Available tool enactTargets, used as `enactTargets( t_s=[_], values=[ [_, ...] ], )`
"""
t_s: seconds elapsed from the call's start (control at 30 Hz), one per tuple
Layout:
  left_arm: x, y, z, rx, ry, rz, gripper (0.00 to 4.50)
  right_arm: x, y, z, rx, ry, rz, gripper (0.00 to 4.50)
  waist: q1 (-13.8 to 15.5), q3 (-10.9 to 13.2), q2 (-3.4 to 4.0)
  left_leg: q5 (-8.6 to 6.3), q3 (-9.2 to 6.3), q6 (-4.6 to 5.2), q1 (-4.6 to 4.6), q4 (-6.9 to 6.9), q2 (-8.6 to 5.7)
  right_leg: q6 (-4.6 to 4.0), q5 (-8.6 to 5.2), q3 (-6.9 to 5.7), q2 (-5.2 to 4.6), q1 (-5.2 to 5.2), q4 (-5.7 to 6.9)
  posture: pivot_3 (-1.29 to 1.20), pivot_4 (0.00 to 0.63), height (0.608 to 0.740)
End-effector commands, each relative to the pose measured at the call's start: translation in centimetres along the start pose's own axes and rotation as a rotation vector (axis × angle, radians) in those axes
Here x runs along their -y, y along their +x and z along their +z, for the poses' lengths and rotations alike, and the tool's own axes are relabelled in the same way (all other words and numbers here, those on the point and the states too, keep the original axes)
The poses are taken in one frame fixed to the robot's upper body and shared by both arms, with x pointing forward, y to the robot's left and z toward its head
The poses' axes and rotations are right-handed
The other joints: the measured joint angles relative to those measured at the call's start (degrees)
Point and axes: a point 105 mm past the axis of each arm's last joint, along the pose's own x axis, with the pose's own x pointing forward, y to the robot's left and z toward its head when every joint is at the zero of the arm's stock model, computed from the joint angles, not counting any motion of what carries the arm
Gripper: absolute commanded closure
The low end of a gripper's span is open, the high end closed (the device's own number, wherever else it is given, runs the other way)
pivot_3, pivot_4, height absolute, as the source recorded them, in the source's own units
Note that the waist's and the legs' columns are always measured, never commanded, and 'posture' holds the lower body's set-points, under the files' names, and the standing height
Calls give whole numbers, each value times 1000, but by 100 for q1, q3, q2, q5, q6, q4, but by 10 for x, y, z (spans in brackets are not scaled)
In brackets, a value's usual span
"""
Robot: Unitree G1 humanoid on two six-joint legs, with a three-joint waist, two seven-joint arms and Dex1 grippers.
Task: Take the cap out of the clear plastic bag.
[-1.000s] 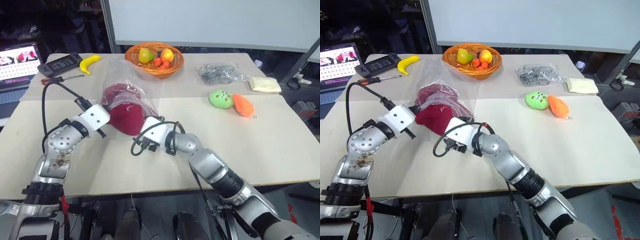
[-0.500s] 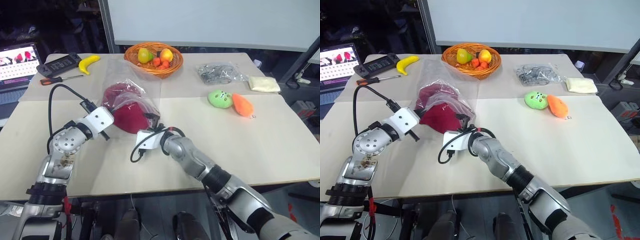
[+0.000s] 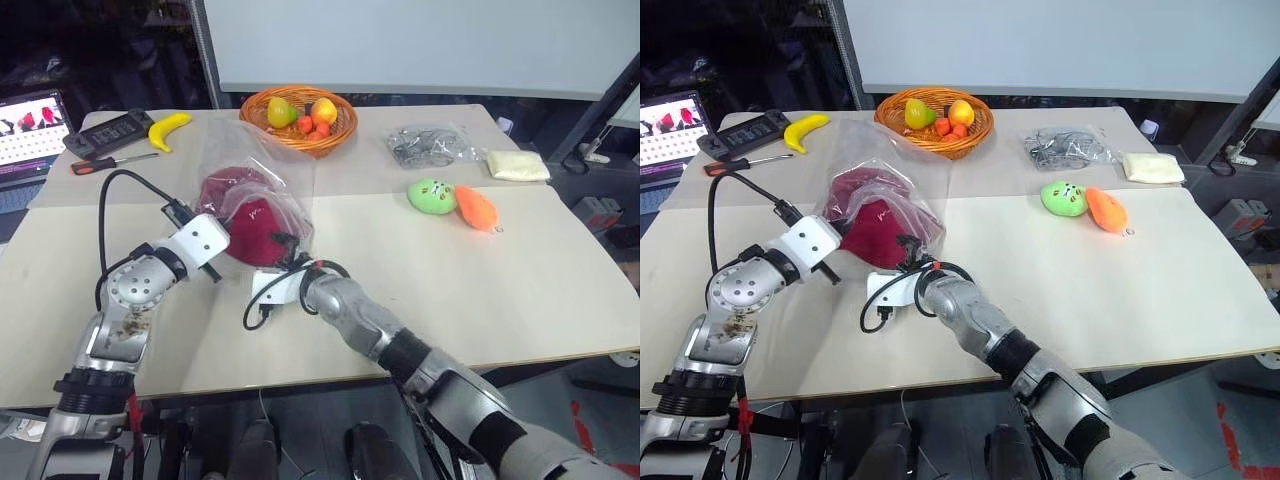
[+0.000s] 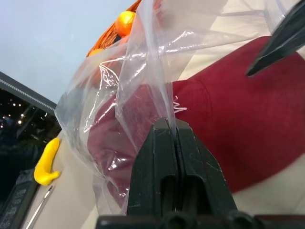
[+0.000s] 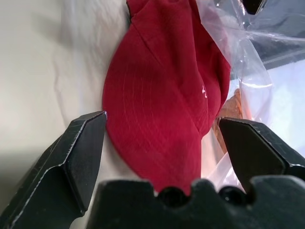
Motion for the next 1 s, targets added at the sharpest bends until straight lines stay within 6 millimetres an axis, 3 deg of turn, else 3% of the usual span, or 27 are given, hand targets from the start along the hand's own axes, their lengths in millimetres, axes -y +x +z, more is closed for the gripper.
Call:
enactTargets(
  t_s=[0.03,0.07,0.17,0.53,0.7,0.83,1.0],
  values=[
    [-7,-2,15,43,10,22,4475,-5,4,-12,-55,-9,26,0,2,0,-1,0,0,0,0,0,0,0,0,0,0,0,0,0,150,740],
    [-7,-2,15,42,10,21,4475,-10,4,-14,-65,-6,47,0,1,-1,-1,0,0,0,0,0,0,0,0,0,0,1,0,0,150,740],
    [-8,-3,16,40,9,21,4500,-20,5,-24,-105,-10,77,714,-5,-3,-1,0,0,0,12,-1,0,0,0,0,0,9,0,0,150,740],
    [-8,-4,17,32,13,11,4500,-11,9,-36,-162,3,11,4464,5,-4,-2,0,-2,0,61,-3,0,1,-1,-6,-1,65,-3,0,150,740],
    [-5,-5,18,31,8,6,4500,3,8,-36,-163,25,-67,4493,-1,-4,-2,0,-2,0,80,-7,1,1,-1,-4,-1,78,-4,0,150,740],
    [-1,-5,18,29,2,-4,4500,42,2,-30,-107,55,-227,4493,12,-3,-1,0,-2,0,69,-7,0,1,-1,-4,-2,70,-6,0,150,740],
    [3,-5,18,28,-2,-15,4500,54,-11,-31,-75,57,-229,4493,-25,-4,-1,0,-1,1,50,-19,1,1,-2,-3,-2,53,-21,0,150,740]
  ],
)
